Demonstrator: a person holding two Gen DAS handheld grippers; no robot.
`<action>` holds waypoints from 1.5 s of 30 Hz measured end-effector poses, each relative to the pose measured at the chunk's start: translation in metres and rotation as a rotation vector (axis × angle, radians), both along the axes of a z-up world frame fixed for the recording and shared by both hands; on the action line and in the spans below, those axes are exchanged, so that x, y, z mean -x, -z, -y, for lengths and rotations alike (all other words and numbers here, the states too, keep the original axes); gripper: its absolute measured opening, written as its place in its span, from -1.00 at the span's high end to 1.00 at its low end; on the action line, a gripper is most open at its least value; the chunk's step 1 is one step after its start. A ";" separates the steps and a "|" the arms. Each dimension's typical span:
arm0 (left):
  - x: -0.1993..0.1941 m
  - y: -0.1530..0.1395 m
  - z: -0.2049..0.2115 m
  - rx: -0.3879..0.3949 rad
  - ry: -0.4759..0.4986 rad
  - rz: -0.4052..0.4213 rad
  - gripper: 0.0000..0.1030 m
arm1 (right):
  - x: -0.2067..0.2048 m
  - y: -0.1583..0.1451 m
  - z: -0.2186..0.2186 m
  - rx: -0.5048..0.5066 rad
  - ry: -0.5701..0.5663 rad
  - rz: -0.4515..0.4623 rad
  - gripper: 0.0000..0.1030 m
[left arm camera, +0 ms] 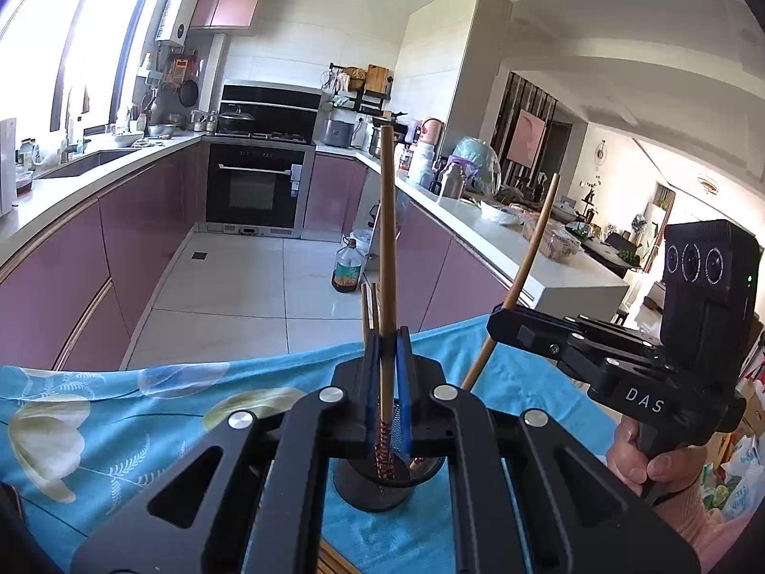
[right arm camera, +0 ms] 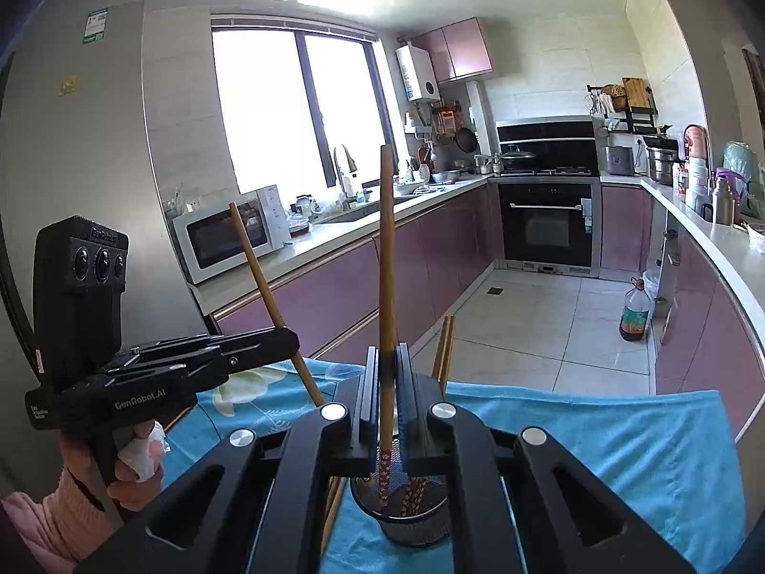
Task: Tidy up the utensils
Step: 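Raise the left tool's chopstick upright over the cup while the right tool carries its own, then lower both chopsticks into the mesh cup and open both tools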
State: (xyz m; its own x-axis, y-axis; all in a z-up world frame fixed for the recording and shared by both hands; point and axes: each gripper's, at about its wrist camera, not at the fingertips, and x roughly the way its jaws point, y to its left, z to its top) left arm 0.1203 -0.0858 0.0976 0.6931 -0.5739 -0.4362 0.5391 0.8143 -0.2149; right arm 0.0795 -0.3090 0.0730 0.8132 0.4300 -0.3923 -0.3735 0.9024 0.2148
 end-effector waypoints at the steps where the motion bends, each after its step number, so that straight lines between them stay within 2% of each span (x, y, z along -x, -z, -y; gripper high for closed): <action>1: -0.003 0.004 0.004 -0.012 0.004 -0.012 0.86 | -0.003 0.002 0.000 0.004 0.000 -0.009 0.89; 10: -0.021 0.048 0.020 -0.102 0.034 -0.107 0.86 | -0.024 0.032 -0.004 0.064 -0.016 -0.132 0.89; 14: -0.028 0.062 0.024 -0.133 0.042 -0.136 0.86 | -0.036 0.043 -0.008 0.087 -0.021 -0.198 0.89; 20: -0.041 0.076 0.026 -0.158 0.034 -0.158 0.86 | -0.047 0.056 -0.013 0.095 -0.017 -0.251 0.89; 35: -0.063 0.079 0.036 -0.169 -0.003 -0.182 0.84 | -0.055 0.061 -0.011 0.072 0.008 -0.265 0.83; 42: -0.049 0.074 0.023 -0.149 -0.027 -0.147 0.84 | -0.050 0.061 -0.011 0.062 0.011 -0.253 0.77; 45: -0.034 0.070 0.017 -0.153 -0.050 -0.104 0.78 | -0.044 0.060 -0.012 0.062 0.005 -0.242 0.70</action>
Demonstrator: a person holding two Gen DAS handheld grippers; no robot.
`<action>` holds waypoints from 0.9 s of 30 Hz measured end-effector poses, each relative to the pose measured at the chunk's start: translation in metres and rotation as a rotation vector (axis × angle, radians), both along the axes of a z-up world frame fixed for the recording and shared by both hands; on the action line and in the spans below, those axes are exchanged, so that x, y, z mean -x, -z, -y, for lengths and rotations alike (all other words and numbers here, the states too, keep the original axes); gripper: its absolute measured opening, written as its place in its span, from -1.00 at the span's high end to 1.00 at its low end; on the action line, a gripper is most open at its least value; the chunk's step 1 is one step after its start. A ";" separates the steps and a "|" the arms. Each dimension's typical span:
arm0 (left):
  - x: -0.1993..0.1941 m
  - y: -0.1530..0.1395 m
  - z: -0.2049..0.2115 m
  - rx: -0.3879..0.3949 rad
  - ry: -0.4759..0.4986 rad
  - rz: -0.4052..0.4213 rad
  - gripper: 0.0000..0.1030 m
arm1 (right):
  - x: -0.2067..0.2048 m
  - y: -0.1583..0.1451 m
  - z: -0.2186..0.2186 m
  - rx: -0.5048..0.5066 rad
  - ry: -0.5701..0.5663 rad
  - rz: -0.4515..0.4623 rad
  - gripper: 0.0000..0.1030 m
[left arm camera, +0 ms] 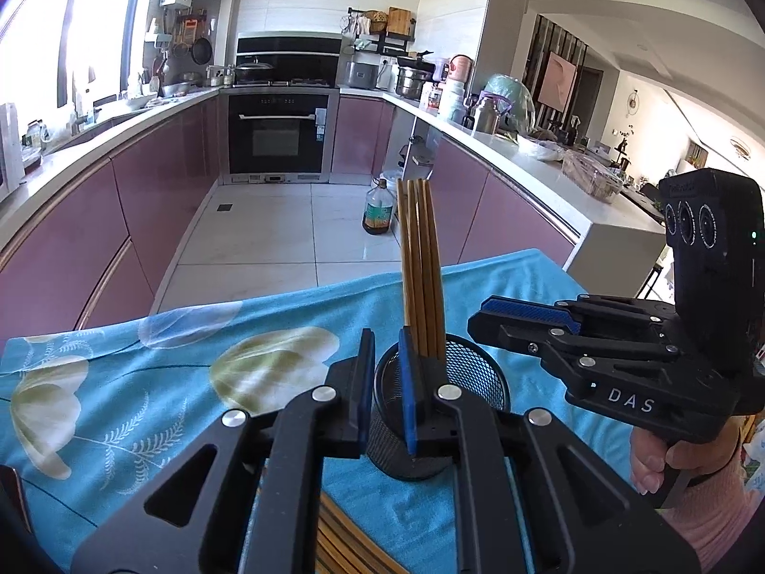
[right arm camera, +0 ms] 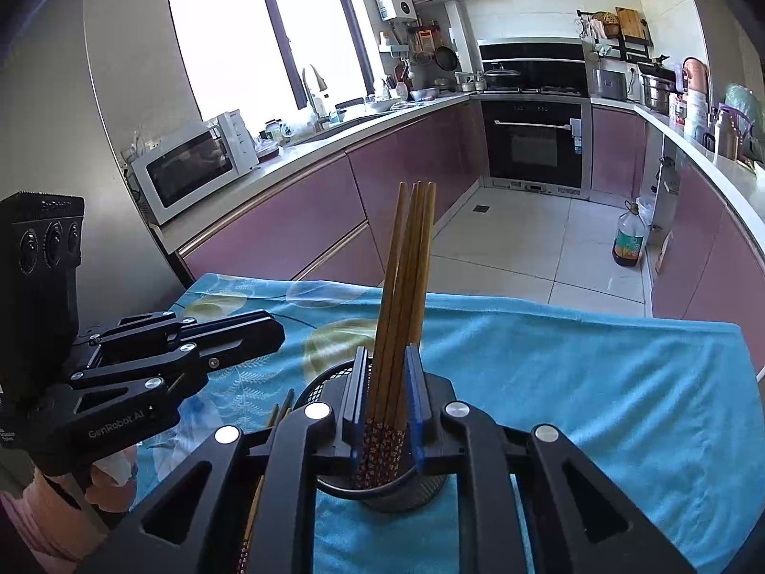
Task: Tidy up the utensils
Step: 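Lower both chopsticks into the mesh cup and open both tools, then withdraw both tools from the cup toward the remaining chopsticks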
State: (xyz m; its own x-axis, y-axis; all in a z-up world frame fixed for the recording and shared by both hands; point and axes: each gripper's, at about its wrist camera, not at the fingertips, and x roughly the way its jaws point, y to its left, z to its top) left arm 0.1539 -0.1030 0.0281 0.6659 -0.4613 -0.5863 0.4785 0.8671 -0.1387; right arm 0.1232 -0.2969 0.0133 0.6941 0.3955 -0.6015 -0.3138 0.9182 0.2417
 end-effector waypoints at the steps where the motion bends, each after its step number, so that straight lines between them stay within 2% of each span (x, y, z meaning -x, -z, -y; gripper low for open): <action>1: 0.005 -0.002 -0.003 0.001 -0.003 0.015 0.71 | 0.003 0.000 0.000 -0.001 -0.004 0.004 0.70; 4: 0.018 -0.010 -0.012 0.012 -0.024 0.048 0.42 | 0.015 -0.003 -0.002 -0.010 -0.023 0.025 0.64; 7: 0.032 -0.014 -0.026 0.018 -0.048 0.078 0.38 | 0.032 -0.009 -0.008 -0.014 -0.054 0.059 0.55; 11: 0.049 -0.008 -0.047 0.018 -0.081 0.078 0.27 | 0.056 -0.011 -0.019 -0.015 -0.120 0.088 0.43; 17: 0.064 0.029 -0.080 -0.005 -0.125 -0.010 0.23 | 0.074 0.019 -0.048 0.019 -0.201 0.018 0.39; 22: 0.072 0.074 -0.093 -0.034 -0.154 -0.112 0.22 | 0.074 0.055 -0.062 0.037 -0.201 -0.082 0.39; 27: 0.077 0.104 -0.093 -0.058 -0.169 -0.174 0.22 | 0.074 0.077 -0.067 0.044 -0.177 -0.143 0.39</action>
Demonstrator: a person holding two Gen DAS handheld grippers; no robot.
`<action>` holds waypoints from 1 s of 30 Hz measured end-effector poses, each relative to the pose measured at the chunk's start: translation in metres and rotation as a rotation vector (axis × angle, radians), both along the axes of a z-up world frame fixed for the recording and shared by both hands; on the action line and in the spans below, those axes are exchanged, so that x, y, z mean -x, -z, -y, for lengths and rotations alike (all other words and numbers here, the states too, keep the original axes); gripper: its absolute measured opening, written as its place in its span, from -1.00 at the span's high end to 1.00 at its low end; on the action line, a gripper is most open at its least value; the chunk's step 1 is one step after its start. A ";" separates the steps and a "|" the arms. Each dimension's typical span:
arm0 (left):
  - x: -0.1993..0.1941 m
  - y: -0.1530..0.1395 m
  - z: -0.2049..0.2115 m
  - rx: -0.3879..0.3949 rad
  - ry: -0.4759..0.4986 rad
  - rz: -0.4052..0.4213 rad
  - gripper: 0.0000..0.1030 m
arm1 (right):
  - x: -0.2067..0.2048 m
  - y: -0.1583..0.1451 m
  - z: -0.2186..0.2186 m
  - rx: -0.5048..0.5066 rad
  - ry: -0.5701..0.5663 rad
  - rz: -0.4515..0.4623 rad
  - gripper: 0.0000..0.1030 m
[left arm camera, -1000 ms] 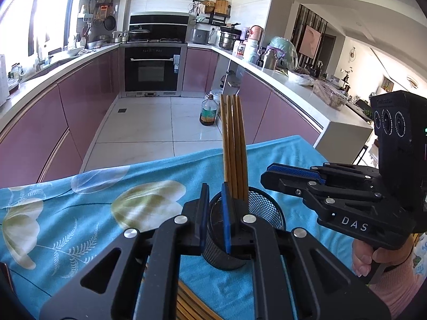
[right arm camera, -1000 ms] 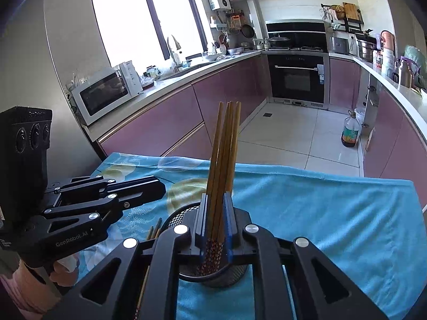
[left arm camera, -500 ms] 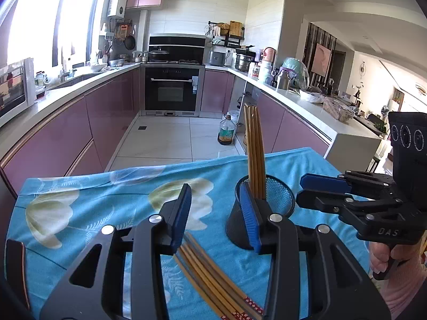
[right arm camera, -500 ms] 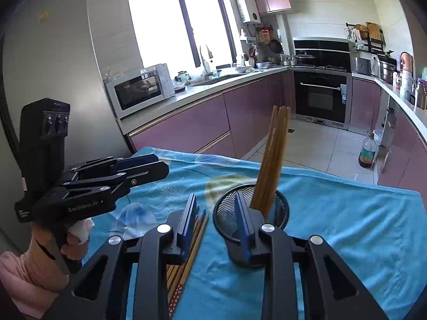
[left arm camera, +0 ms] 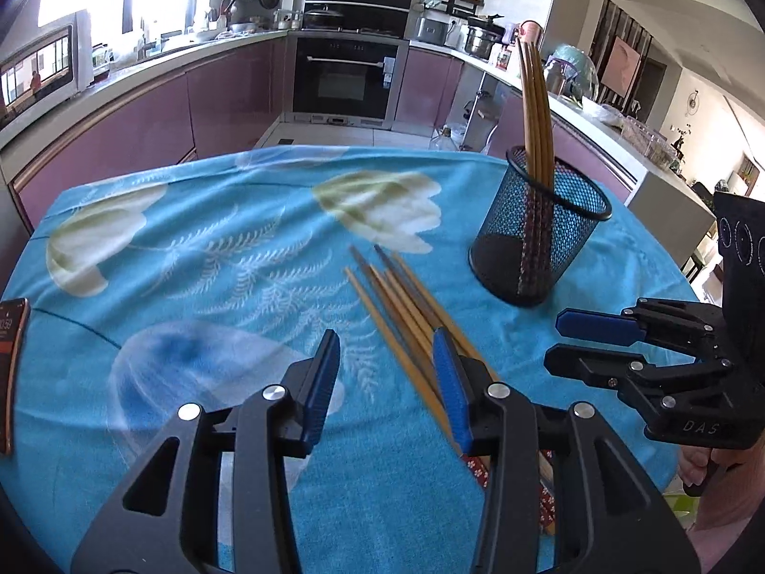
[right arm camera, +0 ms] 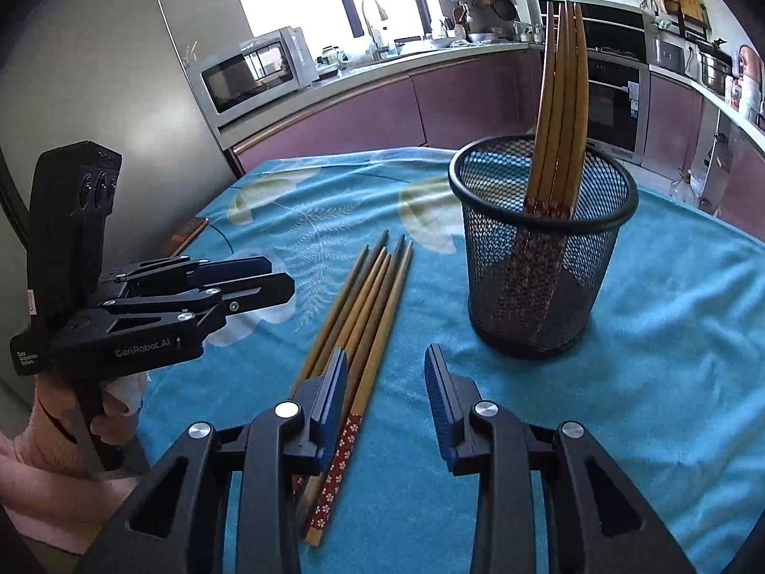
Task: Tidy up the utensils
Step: 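Withdraw both tools from the cup toward the remaining chopsticks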
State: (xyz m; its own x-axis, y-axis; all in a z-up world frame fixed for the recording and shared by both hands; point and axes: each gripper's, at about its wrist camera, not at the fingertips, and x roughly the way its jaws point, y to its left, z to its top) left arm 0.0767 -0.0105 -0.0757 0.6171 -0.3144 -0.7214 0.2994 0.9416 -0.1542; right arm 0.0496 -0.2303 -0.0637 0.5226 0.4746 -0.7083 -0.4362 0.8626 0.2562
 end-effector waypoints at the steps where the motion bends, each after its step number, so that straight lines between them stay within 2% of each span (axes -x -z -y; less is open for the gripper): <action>1: -0.001 0.003 0.001 0.002 0.001 -0.011 0.22 | 0.001 0.003 -0.001 0.001 0.001 -0.007 0.39; 10: 0.002 0.017 0.013 -0.023 0.012 -0.053 0.20 | 0.002 0.017 -0.008 0.022 0.010 -0.030 0.39; 30: 0.003 0.026 0.017 -0.055 -0.004 -0.063 0.19 | 0.001 0.024 -0.018 0.038 0.005 -0.040 0.39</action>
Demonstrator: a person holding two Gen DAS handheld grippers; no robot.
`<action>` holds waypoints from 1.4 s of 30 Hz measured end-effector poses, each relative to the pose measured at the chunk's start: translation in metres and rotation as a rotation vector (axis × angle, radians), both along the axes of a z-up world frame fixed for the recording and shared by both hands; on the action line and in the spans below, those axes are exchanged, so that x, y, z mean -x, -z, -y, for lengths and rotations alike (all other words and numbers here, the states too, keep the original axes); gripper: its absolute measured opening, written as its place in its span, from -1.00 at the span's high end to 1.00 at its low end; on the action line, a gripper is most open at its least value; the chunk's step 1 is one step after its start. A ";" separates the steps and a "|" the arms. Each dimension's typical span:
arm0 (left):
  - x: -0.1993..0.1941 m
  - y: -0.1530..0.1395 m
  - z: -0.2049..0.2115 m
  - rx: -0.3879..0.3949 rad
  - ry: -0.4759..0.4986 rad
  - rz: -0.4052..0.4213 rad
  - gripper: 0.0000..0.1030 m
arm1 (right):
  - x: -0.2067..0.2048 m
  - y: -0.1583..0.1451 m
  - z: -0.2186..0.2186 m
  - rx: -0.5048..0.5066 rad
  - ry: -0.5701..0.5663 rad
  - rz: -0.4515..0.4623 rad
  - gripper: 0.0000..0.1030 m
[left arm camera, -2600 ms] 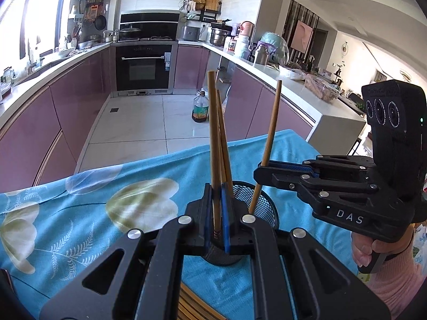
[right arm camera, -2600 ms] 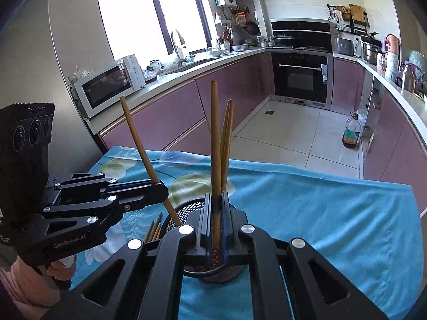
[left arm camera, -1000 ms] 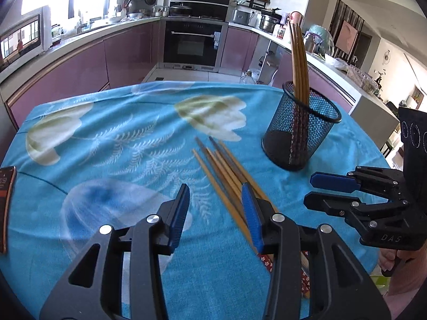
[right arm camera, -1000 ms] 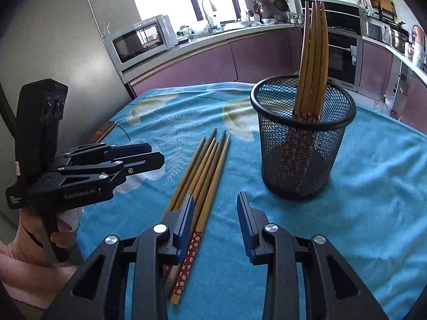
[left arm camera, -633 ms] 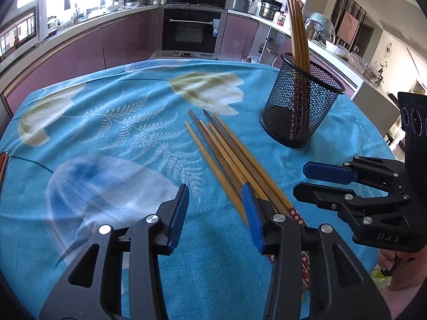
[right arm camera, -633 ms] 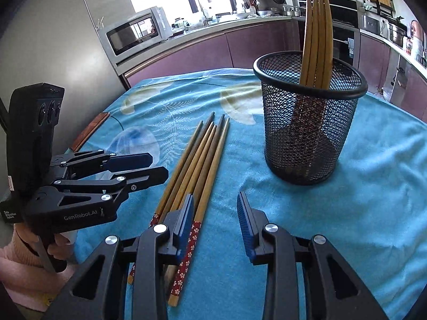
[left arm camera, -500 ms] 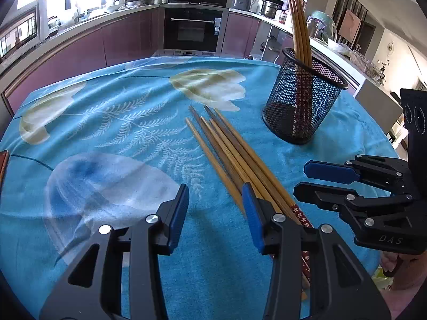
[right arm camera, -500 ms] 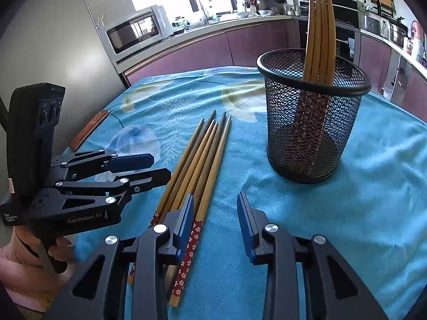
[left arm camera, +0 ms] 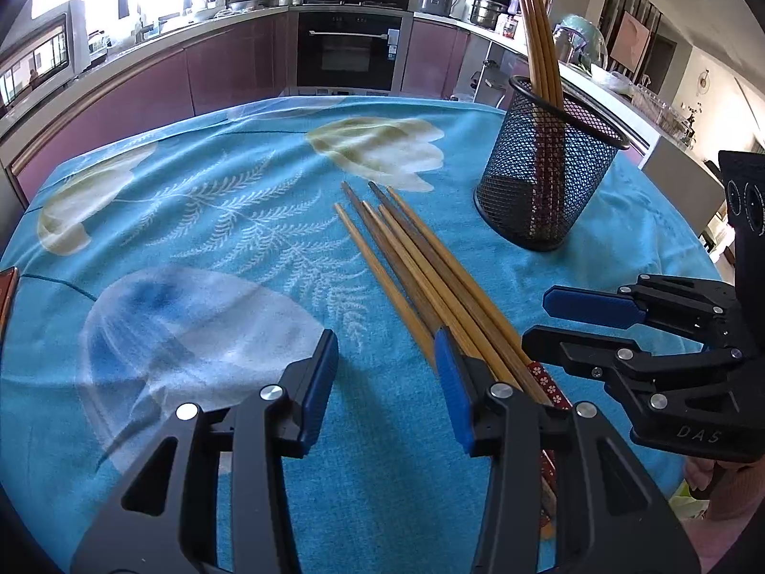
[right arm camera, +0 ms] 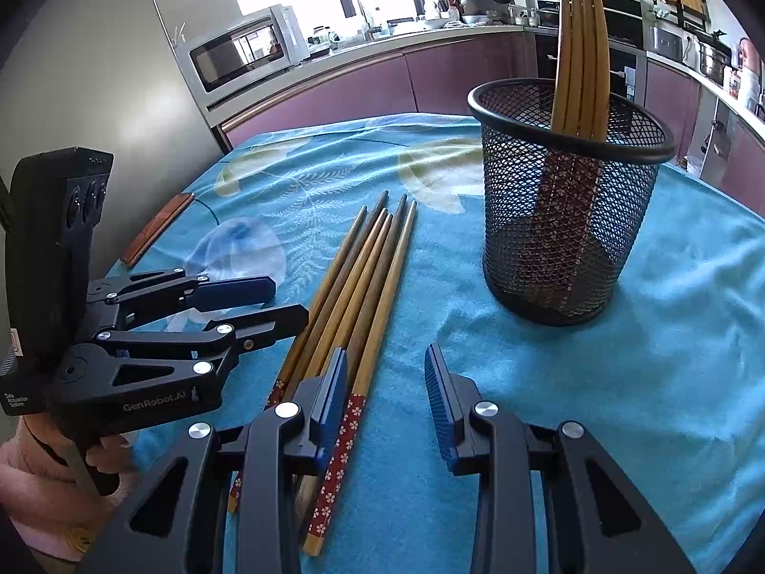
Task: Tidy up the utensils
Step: 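Withdraw both tools from the cup toward the remaining chopsticks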
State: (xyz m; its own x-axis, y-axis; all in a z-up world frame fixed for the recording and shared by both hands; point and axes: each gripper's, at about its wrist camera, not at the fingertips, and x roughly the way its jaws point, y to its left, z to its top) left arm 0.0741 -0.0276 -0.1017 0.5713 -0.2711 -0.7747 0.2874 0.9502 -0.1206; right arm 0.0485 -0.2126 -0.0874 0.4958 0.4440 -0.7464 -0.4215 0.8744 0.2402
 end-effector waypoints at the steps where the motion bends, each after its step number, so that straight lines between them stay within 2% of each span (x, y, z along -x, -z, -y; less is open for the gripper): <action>1: 0.000 0.000 0.000 -0.001 0.000 0.000 0.19 | 0.000 0.000 -0.001 0.002 -0.001 0.000 0.39; 17: -0.001 0.001 -0.002 0.003 -0.001 -0.001 0.19 | -0.002 0.004 -0.005 0.033 0.002 -0.007 0.39; 28: 0.000 0.003 -0.008 0.034 0.006 0.006 0.19 | -0.008 0.004 -0.009 0.057 0.037 -0.018 0.39; 42: -0.003 0.004 -0.009 0.059 0.032 0.003 0.17 | -0.006 0.004 -0.018 0.139 0.046 -0.023 0.40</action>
